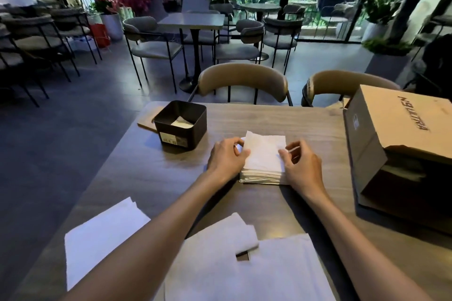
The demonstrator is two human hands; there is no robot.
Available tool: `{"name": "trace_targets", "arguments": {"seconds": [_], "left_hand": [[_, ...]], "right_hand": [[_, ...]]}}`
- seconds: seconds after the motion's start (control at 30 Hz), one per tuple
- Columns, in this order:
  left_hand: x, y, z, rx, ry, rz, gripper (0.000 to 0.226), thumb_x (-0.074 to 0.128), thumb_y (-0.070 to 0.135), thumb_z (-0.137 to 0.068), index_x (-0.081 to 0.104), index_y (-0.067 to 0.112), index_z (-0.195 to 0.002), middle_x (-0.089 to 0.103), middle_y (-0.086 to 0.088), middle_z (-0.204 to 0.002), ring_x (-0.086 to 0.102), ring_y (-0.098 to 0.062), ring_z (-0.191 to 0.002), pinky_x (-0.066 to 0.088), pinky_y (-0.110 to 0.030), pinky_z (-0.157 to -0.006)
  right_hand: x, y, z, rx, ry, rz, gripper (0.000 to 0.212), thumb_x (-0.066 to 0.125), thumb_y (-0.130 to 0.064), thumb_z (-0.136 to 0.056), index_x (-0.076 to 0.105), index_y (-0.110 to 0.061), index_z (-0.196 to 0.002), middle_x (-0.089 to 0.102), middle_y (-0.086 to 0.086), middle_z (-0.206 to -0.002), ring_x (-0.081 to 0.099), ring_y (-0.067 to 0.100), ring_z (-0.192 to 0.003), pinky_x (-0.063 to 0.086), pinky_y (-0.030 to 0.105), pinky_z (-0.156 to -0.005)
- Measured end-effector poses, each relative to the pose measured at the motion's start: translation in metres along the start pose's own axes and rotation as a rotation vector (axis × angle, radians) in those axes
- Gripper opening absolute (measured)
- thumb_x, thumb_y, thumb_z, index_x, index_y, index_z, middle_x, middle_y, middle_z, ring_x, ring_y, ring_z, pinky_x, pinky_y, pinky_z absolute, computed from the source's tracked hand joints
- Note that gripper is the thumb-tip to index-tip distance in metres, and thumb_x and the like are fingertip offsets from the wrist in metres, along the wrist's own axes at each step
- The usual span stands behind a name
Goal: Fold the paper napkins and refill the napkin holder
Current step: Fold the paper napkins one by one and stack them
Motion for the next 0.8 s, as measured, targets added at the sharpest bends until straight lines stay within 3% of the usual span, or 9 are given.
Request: {"name": "trace_targets", "arguments": {"seconds": [0.1, 0.2, 0.3, 0.43, 0.5, 0.63, 0.8], "left_hand": [[0.002, 0.000, 0.002, -0.002, -0.044, -0.016, 0.042, 0.067, 0.035, -0.091, 0.053, 0.027, -0.130, 0.072, -0.007, -0.088, 0.067, -0.028, -0.088, 0.056, -0.042, -0.082], [-0.004, 0.001, 0.009, 0.008, -0.041, -0.009, 0.038, 0.065, 0.037, -0.094, 0.047, 0.028, -0.126, 0.069, -0.003, -0.080, 0.067, -0.021, -0.079, 0.058, -0.045, -0.078], [-0.020, -0.004, 0.022, -0.002, -0.045, -0.022, 0.024, 0.065, 0.038, -0.094, 0.056, 0.026, -0.112, 0.067, 0.000, -0.070, 0.066, -0.014, -0.070, 0.058, -0.040, -0.074], [-0.064, -0.030, 0.053, -0.026, -0.124, -0.082, 0.010, 0.067, 0.037, -0.092, 0.064, 0.031, -0.099, 0.064, 0.009, -0.080, 0.063, -0.005, -0.075, 0.052, -0.022, -0.064], [-0.099, -0.054, 0.071, -0.057, -0.155, -0.155, 0.011, 0.068, 0.039, -0.091, 0.065, 0.032, -0.099, 0.062, 0.012, -0.086, 0.061, -0.005, -0.079, 0.045, -0.018, -0.062], [-0.177, -0.113, 0.110, -0.179, -0.165, -0.375, 0.020, 0.073, 0.051, -0.084, 0.064, 0.037, -0.096, 0.060, 0.010, -0.097, 0.058, -0.008, -0.087, 0.048, -0.026, -0.071], [-0.221, -0.160, 0.151, -0.246, -0.138, -0.474, 0.027, 0.078, 0.056, -0.075, 0.063, 0.036, -0.085, 0.057, 0.011, -0.093, 0.057, -0.009, -0.086, 0.047, -0.031, -0.078]], "right_hand": [[0.001, 0.001, 0.002, -0.021, -0.008, 0.050, 0.017, 0.072, -0.026, -0.090, 0.056, -0.020, -0.089, 0.060, -0.006, -0.074, 0.059, 0.016, -0.070, 0.047, 0.036, -0.065], [-0.001, -0.004, 0.005, -0.044, 0.027, 0.091, 0.021, 0.072, -0.028, -0.090, 0.055, -0.018, -0.098, 0.055, -0.002, -0.082, 0.055, 0.021, -0.075, 0.047, 0.037, -0.066], [-0.004, -0.018, 0.009, -0.098, 0.088, 0.113, 0.026, 0.070, -0.032, -0.092, 0.054, -0.018, -0.107, 0.053, -0.001, -0.092, 0.052, 0.017, -0.078, 0.041, 0.032, -0.066], [0.010, -0.053, 0.027, -0.213, 0.049, 0.137, 0.023, 0.068, -0.034, -0.094, 0.055, -0.021, -0.109, 0.054, -0.001, -0.090, 0.053, 0.015, -0.078, 0.045, 0.032, -0.064], [0.027, -0.079, 0.044, -0.306, -0.022, 0.127, 0.022, 0.069, -0.033, -0.094, 0.056, -0.022, -0.107, 0.055, -0.003, -0.088, 0.053, 0.015, -0.076, 0.045, 0.030, -0.064], [0.074, -0.132, 0.090, -0.480, -0.290, 0.093, 0.027, 0.070, -0.038, -0.093, 0.060, -0.024, -0.112, 0.059, -0.007, -0.092, 0.055, 0.007, -0.076, 0.052, 0.020, -0.066], [0.135, -0.185, 0.143, -0.593, -0.613, 0.136, 0.024, 0.064, -0.045, -0.095, 0.059, -0.031, -0.114, 0.058, -0.010, -0.097, 0.055, 0.007, -0.081, 0.048, 0.018, -0.068]]}}
Point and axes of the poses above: each hand's wrist, its own z-axis away from the middle knuckle, its own x-axis out of the palm, y = z × x, the point moved 6 cm from there along -z, towards the middle knuckle
